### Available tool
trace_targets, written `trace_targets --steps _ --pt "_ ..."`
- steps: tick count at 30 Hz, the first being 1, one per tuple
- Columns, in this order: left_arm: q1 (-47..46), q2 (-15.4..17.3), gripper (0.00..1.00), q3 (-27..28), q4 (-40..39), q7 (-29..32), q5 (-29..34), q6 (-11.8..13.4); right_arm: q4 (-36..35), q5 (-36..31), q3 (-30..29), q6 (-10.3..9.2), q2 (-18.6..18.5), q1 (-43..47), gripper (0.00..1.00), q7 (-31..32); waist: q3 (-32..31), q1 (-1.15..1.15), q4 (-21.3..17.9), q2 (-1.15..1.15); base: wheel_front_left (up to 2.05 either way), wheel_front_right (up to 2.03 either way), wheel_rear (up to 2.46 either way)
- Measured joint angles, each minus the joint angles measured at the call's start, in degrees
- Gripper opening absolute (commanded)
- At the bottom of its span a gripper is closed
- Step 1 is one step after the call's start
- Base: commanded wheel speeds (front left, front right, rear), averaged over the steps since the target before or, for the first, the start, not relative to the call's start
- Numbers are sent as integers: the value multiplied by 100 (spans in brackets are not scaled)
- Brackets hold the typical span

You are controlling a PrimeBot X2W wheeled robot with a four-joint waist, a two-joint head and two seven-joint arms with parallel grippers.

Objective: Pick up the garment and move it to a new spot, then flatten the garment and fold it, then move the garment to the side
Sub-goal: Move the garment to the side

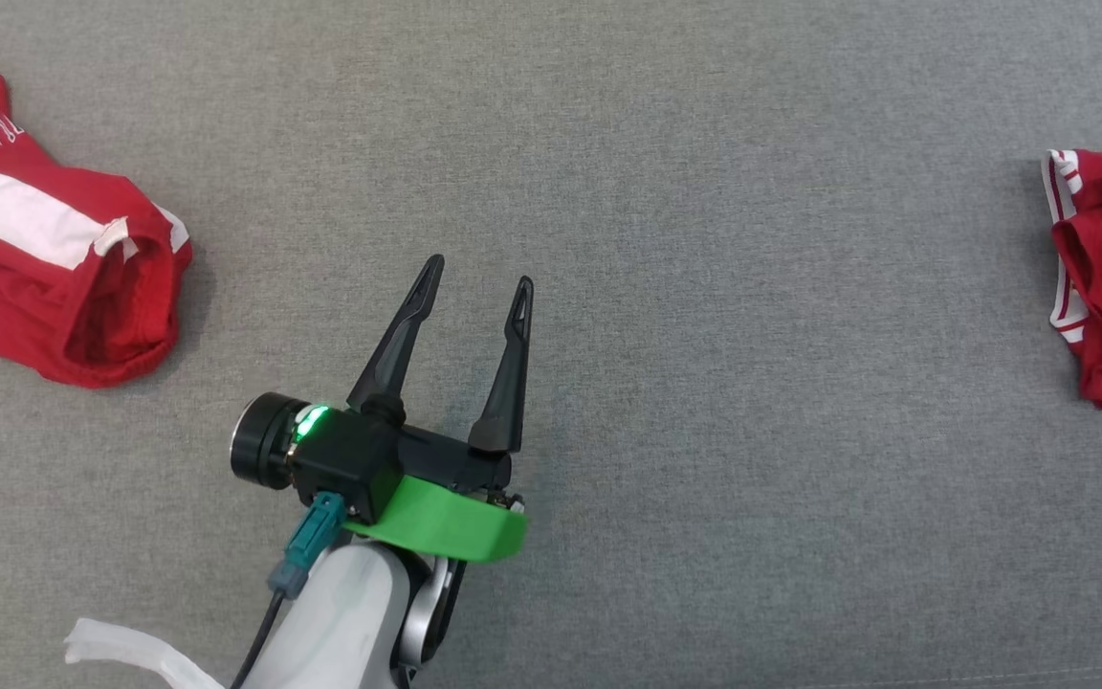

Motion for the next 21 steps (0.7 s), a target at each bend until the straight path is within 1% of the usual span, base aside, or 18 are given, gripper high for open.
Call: trace_targets --steps 2,3,4,8,12,17,21 --pt "1 0 100 2 15 0 -15 5 93 -101 -126 0 4 -3 0 1 -6 0 36 0 0 0 0" --pt "1 0 100 4 25 0 -18 5 126 -175 -201 0 4 -3 43 1 -26 0 45 0 0 0 0" --pt "2 0 100 11 25 0 -31 7 141 -226 -277 0 3 -2 100 1 -46 0 49 0 0 0 0" --pt "20 0 100 68 26 0 -82 32 159 -433 -536 0 112 18 100 0 -189 0 31 0 0 0 0" --pt "112 0 100 131 43 0 -144 31 -74 -591 -668 0 396 118 100 0 -394 0 0 0 0 0 0" --pt "366 0 100 333 40 0 -254 34 -860 -461 -689 -1 1018 385 100 -1 -742 0 -44 0 0 0 0" --pt "586 -1 100 488 34 0 -278 33 -1696 -91 -536 -1 1537 785 100 -4 -1044 0 -66 0 0 0 0"
